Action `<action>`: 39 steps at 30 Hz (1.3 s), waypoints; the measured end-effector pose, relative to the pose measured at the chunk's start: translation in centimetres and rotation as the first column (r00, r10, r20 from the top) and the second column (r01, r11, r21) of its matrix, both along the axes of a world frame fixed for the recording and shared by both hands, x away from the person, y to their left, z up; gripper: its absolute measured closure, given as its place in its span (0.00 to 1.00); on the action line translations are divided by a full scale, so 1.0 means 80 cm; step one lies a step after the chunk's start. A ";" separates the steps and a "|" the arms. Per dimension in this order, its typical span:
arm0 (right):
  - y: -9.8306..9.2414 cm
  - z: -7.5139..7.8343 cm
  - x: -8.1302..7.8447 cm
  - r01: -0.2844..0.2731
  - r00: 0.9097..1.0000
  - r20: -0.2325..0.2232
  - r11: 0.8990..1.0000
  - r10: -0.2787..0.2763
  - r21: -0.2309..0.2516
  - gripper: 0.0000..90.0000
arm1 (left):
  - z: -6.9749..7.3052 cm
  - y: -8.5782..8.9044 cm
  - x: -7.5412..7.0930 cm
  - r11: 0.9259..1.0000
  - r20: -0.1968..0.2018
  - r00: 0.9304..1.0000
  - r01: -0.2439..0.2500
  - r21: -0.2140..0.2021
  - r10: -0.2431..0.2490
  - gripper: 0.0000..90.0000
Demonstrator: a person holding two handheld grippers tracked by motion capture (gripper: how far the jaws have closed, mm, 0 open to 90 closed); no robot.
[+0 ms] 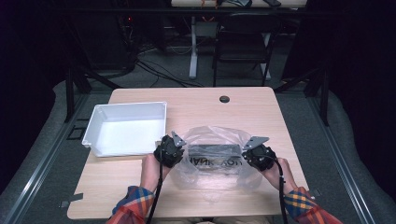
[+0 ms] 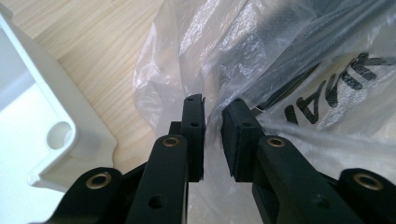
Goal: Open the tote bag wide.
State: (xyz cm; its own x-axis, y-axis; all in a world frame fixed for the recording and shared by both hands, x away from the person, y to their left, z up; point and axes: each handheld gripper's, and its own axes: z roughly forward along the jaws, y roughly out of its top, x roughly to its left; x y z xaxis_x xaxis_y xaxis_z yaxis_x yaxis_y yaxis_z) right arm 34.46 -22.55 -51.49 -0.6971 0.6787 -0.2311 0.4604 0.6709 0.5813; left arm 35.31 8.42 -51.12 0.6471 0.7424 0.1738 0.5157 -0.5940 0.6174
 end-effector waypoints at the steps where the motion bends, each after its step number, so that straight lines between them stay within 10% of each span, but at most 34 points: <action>1: -0.001 0.000 0.004 0.005 1.000 0.002 1.000 -0.005 -0.002 0.99 | -0.001 -0.001 0.004 1.000 0.010 1.000 -0.008 -0.004 0.008 0.88; 15: -0.007 -0.020 0.058 0.089 0.996 -0.016 0.996 -0.089 0.008 1.00 | -0.025 -0.008 0.043 0.997 0.006 0.997 -0.071 0.033 0.071 0.86; 22: -0.003 -0.041 0.073 0.101 0.993 -0.062 0.994 -0.103 -0.035 0.99 | -0.049 -0.014 0.058 0.990 -0.054 0.995 -0.080 0.117 0.087 0.87; 34: -0.016 -0.044 0.054 0.052 0.992 -0.109 0.993 -0.063 -0.109 0.93 | -0.054 -0.014 0.047 0.983 -0.127 0.992 -0.001 0.186 0.025 0.88; 39: -0.022 -0.041 0.047 0.047 0.990 -0.129 0.992 -0.062 -0.116 0.69 | -0.051 -0.004 0.047 0.986 -0.149 0.988 -0.016 0.165 0.041 0.77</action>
State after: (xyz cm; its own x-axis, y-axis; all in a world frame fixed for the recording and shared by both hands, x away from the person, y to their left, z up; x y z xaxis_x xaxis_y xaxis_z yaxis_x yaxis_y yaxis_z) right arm 38.25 -24.34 -54.79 -0.6895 0.6911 -0.2166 0.5656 0.7006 0.4350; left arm 39.06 8.12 -55.21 0.6538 0.7310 0.1954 0.6143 -0.6636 0.4270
